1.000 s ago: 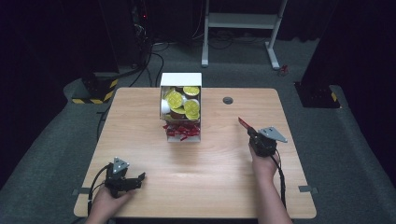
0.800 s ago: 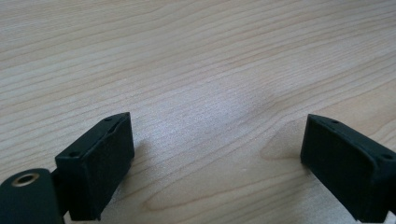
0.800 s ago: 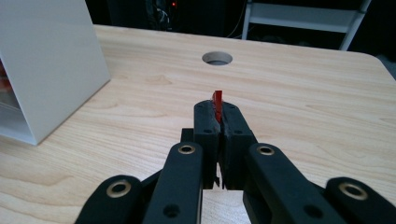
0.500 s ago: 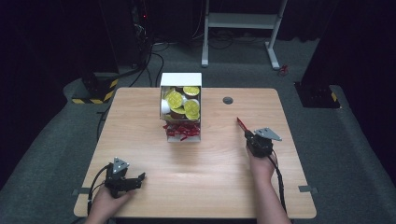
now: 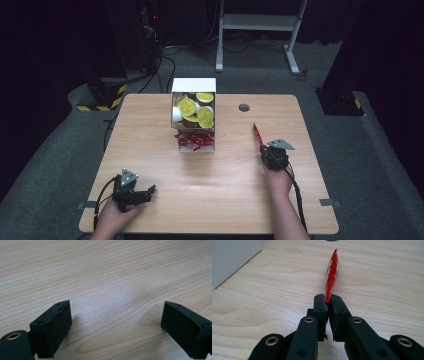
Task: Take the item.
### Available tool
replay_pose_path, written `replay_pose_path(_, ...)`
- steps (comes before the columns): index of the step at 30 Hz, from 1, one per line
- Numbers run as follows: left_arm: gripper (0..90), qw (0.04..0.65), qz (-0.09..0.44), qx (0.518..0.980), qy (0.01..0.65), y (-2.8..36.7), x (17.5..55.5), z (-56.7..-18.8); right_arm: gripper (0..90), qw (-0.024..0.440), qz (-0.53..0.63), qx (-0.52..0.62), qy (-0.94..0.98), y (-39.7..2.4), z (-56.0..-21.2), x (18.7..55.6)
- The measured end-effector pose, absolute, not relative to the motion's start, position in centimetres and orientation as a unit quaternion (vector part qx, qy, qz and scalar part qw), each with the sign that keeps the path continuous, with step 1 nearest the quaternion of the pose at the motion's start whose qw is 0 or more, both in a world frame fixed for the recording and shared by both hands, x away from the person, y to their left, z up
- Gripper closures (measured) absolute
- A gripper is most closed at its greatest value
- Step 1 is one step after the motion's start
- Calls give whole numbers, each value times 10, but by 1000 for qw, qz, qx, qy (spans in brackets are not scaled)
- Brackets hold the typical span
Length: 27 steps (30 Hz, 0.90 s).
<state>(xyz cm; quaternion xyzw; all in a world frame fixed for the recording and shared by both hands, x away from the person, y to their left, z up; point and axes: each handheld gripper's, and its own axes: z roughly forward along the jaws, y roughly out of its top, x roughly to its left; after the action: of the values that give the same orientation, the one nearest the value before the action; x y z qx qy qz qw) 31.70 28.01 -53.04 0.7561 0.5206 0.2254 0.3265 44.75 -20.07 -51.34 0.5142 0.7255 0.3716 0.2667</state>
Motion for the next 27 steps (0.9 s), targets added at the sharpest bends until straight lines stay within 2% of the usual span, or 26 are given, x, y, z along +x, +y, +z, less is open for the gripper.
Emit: replay_pose_path(27, 100, 327, 225, 756, 520, 280, 317, -530, 774, 270, 380, 507, 725, -195, -509, 443)
